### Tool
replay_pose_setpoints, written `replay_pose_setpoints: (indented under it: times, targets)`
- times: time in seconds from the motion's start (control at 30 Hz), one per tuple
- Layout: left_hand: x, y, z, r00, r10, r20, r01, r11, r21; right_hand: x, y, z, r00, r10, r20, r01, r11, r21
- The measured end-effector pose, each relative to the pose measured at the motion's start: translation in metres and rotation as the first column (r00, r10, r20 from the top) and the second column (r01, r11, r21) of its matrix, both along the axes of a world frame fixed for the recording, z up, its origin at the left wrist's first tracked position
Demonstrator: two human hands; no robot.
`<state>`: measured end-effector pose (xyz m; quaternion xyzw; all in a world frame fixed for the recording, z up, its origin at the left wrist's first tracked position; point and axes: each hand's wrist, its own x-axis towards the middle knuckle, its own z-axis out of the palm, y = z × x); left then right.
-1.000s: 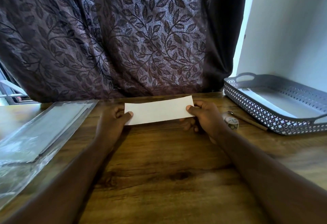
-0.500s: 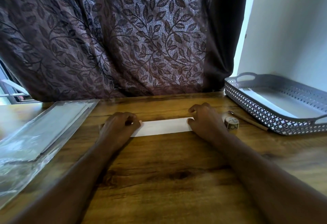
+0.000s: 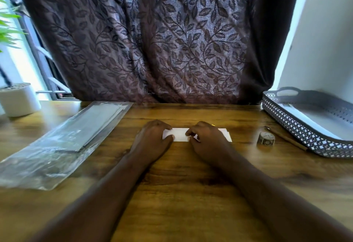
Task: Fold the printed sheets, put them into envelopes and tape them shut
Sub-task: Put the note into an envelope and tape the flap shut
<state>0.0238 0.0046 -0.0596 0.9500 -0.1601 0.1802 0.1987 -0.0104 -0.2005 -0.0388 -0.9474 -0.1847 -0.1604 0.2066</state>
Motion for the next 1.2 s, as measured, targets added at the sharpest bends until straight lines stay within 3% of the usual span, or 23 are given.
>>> replay_pose_setpoints:
  times: [0.23, 0.43, 0.6, 0.67, 0.77, 0.87, 1.0, 1.2]
  targets:
    - [-0.052, 0.029, 0.019, 0.996, -0.063, 0.056, 0.067, 0.996, -0.066, -0.03, 0.077, -0.003, 0.992, 0.126, 0.006, -0.126, 0.988, 0.089]
    - [-0.096, 0.122, 0.026, 0.99, 0.096, 0.108, -0.086, 0.992, -0.094, -0.054, 0.154, 0.0, 0.96, 0.256, -0.11, -0.245, 0.964, 0.103]
    - [-0.137, 0.215, 0.029, 0.95, 0.258, 0.178, -0.211, 0.946, -0.246, -0.087, 0.227, 0.006, 0.912, 0.408, 0.041, -0.409, 0.905, 0.117]
    - [-0.147, 0.248, 0.027, 0.919, 0.378, 0.112, -0.345, 0.908, -0.237, -0.101, 0.253, 0.005, 0.893, 0.44, 0.093, -0.449, 0.886, 0.118]
    - [-0.155, 0.279, 0.019, 0.818, 0.558, -0.142, -0.568, 0.822, -0.04, -0.111, 0.288, 0.002, 0.862, 0.495, 0.11, -0.502, 0.864, 0.044]
    - [-0.157, 0.293, 0.003, 0.783, 0.578, -0.23, -0.595, 0.804, -0.003, -0.118, 0.316, 0.004, 0.89, 0.457, -0.003, -0.456, 0.889, -0.031]
    - [-0.16, 0.293, -0.005, 0.847, 0.508, -0.159, -0.528, 0.839, -0.133, -0.12, 0.344, 0.009, 0.943, 0.291, -0.161, -0.317, 0.932, -0.175]
    - [-0.167, 0.297, -0.002, 0.881, 0.438, -0.177, -0.471, 0.842, -0.264, -0.09, 0.378, 0.017, 0.933, 0.096, -0.346, -0.209, 0.929, -0.305]
